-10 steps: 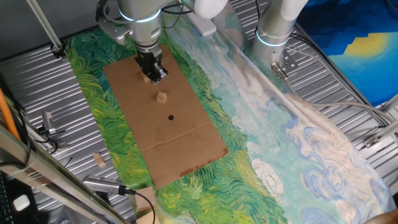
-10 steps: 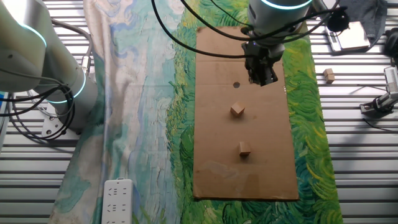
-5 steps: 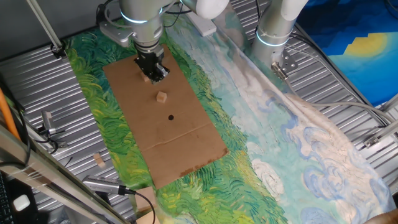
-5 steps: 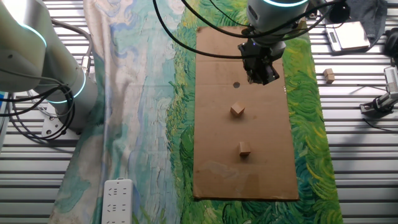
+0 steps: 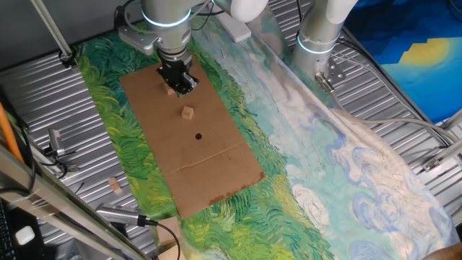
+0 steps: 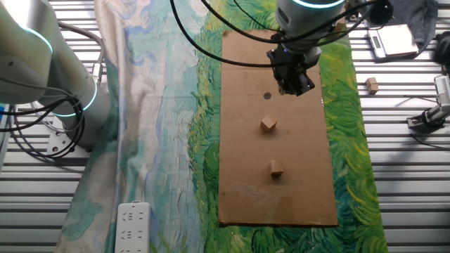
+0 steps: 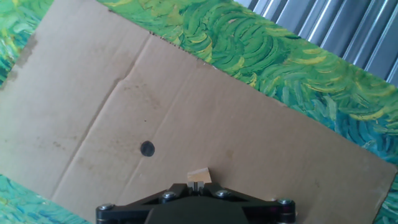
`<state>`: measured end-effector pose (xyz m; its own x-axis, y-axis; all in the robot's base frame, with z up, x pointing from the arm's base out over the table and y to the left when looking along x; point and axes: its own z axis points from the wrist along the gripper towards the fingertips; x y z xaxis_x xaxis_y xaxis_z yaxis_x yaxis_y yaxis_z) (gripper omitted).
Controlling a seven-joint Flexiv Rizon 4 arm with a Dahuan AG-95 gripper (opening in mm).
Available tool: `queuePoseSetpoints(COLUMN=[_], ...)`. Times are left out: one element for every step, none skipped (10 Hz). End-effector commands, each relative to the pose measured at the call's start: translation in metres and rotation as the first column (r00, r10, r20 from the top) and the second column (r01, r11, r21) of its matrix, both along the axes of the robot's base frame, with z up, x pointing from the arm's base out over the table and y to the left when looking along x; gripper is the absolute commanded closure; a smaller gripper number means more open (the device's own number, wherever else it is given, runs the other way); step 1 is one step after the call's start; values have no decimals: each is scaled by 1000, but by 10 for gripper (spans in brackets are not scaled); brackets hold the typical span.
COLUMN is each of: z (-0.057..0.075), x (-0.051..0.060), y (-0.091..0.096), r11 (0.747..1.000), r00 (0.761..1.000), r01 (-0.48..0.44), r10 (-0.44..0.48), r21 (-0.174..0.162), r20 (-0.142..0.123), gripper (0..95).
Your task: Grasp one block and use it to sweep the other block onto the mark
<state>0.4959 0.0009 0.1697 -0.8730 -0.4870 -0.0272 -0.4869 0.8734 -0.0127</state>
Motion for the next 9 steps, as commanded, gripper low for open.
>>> queuePoseSetpoints(z=[0,0,0,0,0,0,0,0,0], x=[-1,-1,-1,-1,-1,-1,-1,-1,-1], y=[0,0,0,0,0,0,0,0,0], r11=[999,999,998,997,997,996,996,996,995], r00=[1000,999,999,998,997,996,996,996,996], r01=[20,34,48,65,73,85,88,90,92], r10=[-21,-34,-48,-65,-72,-84,-88,-90,-92], r21=[29,31,30,29,18,13,16,27,28], r20=[3,3,1,-6,-10,-12,-10,-6,-6], gripper=[950,950,950,950,950,950,950,950,950])
